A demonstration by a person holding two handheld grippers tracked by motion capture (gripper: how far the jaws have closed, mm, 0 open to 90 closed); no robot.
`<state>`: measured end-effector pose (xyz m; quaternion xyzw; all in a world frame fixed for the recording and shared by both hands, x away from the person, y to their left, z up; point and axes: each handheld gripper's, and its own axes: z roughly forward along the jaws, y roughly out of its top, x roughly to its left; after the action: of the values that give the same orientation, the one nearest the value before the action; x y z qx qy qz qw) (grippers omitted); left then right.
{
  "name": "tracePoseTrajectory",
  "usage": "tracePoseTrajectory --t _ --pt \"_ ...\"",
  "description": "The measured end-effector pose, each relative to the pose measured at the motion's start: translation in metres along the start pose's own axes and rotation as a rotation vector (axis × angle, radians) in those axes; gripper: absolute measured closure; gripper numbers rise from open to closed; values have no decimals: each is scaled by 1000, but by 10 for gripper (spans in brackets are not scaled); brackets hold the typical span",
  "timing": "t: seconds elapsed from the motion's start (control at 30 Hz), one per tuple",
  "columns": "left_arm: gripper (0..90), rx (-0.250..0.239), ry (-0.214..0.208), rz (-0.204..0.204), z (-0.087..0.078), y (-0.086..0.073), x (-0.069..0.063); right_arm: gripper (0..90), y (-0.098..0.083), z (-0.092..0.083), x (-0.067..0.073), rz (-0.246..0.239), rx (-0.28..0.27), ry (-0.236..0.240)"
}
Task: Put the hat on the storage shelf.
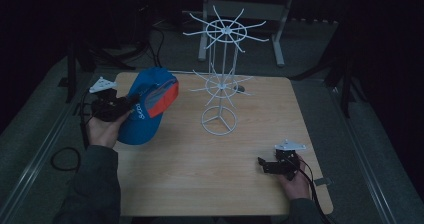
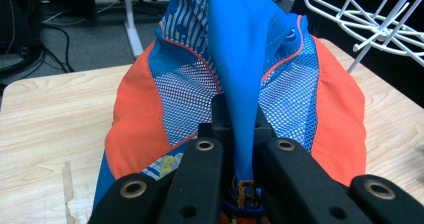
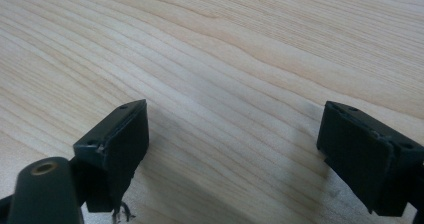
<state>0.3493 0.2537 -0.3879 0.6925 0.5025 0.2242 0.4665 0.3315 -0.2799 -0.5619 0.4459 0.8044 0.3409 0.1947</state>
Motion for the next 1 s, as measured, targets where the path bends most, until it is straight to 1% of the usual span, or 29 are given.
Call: tracePoseTrajectory --t 0.5,0.6,0.77,1.0 --pt "891 -24 -4 -2 -4 9 0 131 0 0 0 -1 0 0" --pt "892 -35 -5 -2 -7 13 -1 131 0 0 0 1 0 0" --pt "892 -48 -14 -9 -9 16 0 131 0 0 0 0 0 0" --pt "891 -59 -21 -8 -11 21 -1 131 0 0 0 -1 0 0"
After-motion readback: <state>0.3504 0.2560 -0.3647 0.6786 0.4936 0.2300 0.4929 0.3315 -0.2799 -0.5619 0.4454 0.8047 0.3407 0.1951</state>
